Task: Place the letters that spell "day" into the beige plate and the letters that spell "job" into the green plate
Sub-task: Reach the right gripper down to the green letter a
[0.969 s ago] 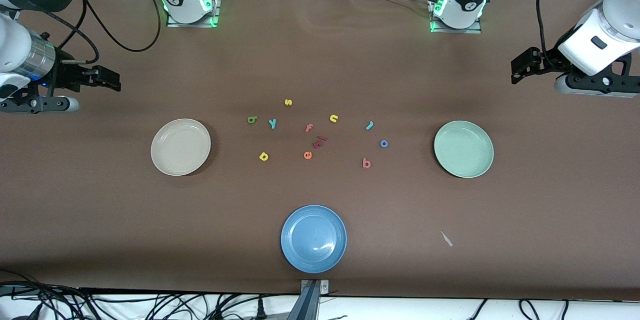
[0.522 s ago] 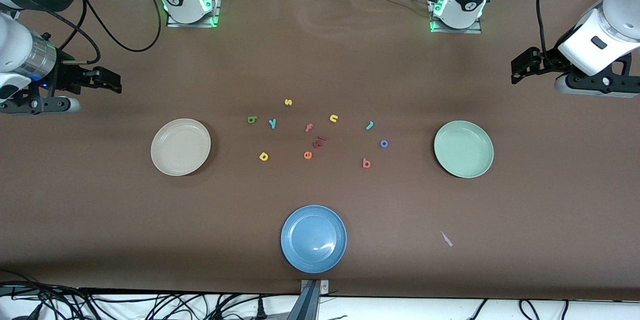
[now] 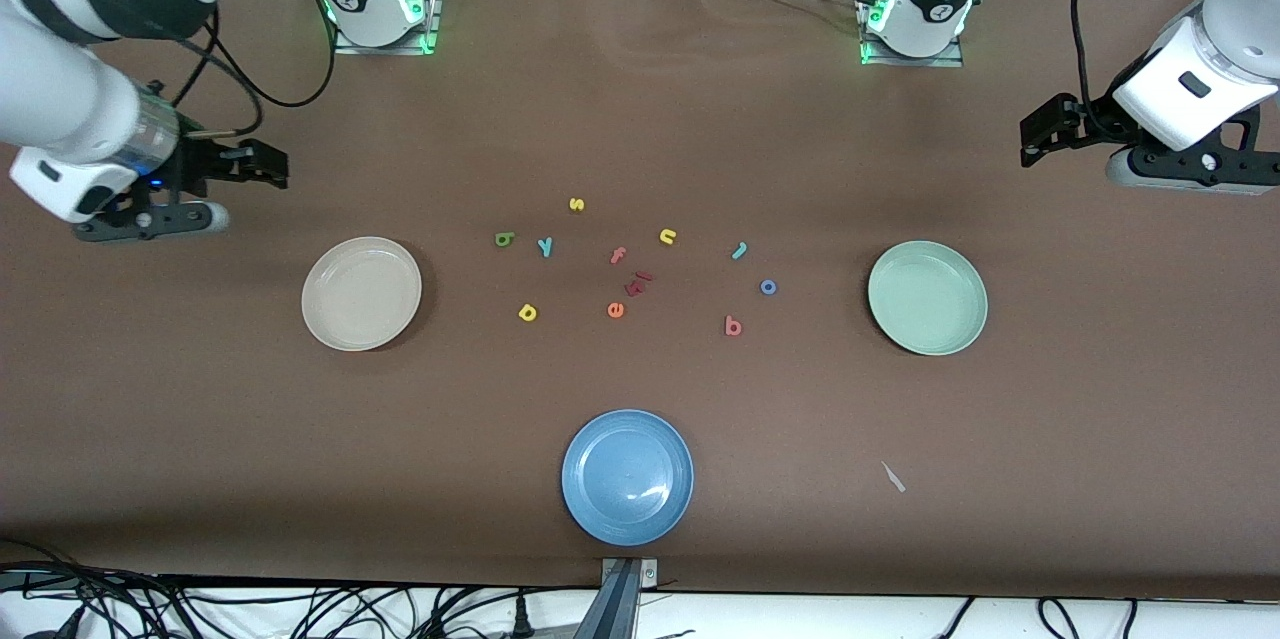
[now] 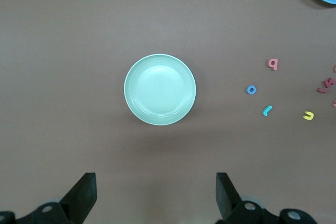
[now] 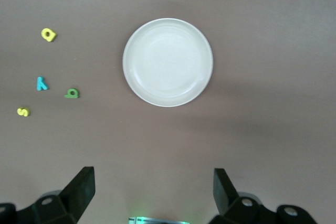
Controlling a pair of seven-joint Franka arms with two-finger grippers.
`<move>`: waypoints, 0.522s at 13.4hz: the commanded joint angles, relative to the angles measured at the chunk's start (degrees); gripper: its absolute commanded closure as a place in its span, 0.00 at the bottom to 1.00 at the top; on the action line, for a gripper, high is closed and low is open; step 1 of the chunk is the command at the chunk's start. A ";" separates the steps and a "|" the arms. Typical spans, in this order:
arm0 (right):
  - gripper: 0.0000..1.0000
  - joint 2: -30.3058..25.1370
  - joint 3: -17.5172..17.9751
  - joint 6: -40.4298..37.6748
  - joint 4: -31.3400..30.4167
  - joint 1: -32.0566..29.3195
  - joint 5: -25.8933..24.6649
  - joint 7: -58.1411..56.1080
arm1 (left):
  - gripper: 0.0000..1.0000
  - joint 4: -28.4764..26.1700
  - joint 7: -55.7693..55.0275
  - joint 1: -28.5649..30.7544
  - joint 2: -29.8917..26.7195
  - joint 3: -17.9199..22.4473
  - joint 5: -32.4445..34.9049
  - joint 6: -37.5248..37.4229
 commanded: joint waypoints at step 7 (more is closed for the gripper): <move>0.00 2.43 5.81 13.36 -8.59 4.73 3.90 15.34 | 0.00 0.36 0.10 -1.12 0.28 -0.34 -1.01 -3.96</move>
